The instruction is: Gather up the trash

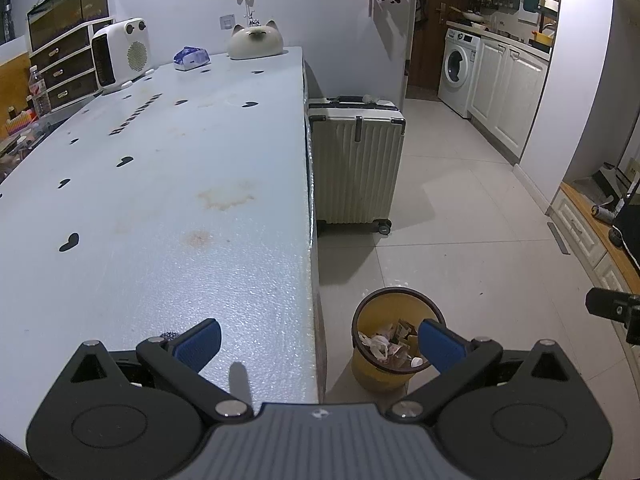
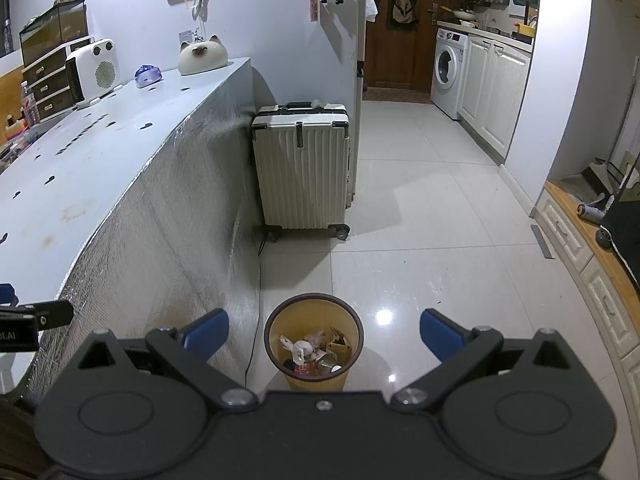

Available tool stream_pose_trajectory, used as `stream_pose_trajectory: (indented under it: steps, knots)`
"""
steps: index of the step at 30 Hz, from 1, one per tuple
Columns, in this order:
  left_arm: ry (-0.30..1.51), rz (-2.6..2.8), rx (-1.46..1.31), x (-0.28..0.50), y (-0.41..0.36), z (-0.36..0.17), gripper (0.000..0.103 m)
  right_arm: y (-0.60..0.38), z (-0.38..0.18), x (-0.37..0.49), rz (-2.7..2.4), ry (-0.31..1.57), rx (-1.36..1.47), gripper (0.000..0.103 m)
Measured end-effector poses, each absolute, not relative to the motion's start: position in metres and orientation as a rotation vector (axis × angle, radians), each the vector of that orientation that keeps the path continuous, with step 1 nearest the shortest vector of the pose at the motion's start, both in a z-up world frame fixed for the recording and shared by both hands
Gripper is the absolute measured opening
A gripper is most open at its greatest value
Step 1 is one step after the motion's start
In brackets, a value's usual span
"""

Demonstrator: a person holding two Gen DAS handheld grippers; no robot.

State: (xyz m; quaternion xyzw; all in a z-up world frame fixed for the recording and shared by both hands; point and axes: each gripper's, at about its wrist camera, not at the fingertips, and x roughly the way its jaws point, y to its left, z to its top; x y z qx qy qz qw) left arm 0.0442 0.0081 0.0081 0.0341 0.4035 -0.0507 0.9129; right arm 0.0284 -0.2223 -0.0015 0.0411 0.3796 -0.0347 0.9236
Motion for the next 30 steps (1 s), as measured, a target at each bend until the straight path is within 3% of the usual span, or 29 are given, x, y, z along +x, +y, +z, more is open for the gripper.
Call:
stream_pose_trajectory:
  steps: [30]
  knots:
    - [0.82,-0.1,0.073,0.0456,0.0083,0.0159,0.103,-0.2217,-0.0034,0.0278,-0.069,0.777,0.08,0.103]
